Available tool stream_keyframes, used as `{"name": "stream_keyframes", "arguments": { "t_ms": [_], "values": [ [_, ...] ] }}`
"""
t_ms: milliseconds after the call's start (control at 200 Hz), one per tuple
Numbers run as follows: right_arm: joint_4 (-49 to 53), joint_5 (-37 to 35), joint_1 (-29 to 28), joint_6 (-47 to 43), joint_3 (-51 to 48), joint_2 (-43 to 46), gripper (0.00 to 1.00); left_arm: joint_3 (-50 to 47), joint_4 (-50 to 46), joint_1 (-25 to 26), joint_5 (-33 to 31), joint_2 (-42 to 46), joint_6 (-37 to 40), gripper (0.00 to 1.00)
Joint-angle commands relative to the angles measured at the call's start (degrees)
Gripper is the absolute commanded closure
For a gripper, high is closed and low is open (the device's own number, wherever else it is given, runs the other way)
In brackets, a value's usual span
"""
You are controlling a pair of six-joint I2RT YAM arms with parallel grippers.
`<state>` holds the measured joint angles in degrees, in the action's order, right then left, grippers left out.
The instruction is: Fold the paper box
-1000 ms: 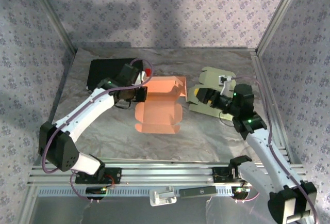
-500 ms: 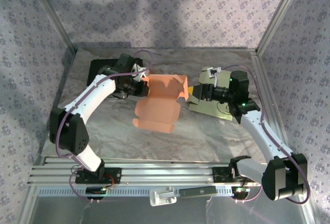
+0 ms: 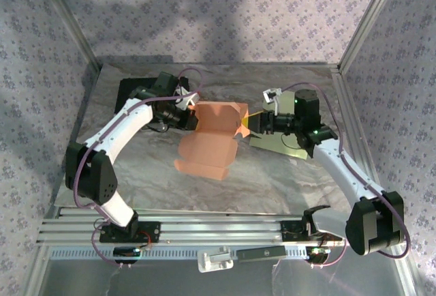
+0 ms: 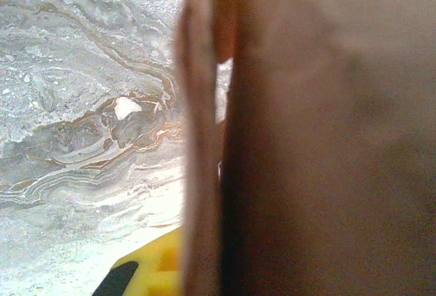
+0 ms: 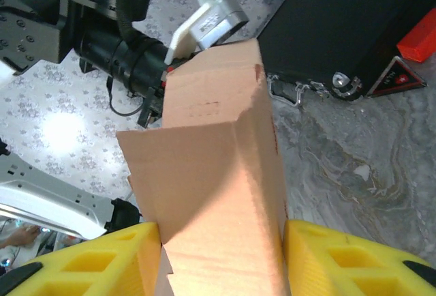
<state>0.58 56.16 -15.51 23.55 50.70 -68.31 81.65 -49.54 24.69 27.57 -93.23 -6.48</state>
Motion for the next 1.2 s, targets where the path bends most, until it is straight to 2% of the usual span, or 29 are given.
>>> {"name": "stream_keyframes", "arguments": {
  "t_ms": [0,320,590,775,979,1194],
  "values": [
    [2.47,-0.67,-0.70,-2.35,2.74,-0.31,0.49,1.22,-1.26,-0.47,1.10,0.23,0.84,1.00],
    [8.03,-6.34,-3.74,-5.40,5.01,-0.35,0.48,1.23,-0.42,-0.34,-0.40,0.77,-0.99,1.00],
    [14.29,-16.37,-6.92,-8.61,7.91,1.23,0.44,0.97,-0.56,-0.08,-3.14,1.99,-2.65,1.00],
    [15.50,-13.54,-7.04,-9.17,8.91,1.90,0.42,0.87,-0.65,-0.12,-3.54,2.25,-2.75,1.00],
    [15.45,-6.61,-6.51,-9.40,9.32,-0.73,0.39,1.06,-0.93,-0.08,-3.48,1.98,-2.57,1.00],
    [15.42,-4.55,-6.75,-9.22,10.24,-1.65,0.38,1.23,-0.92,-0.15,-3.91,1.69,-2.83,1.00]
  ]
}}
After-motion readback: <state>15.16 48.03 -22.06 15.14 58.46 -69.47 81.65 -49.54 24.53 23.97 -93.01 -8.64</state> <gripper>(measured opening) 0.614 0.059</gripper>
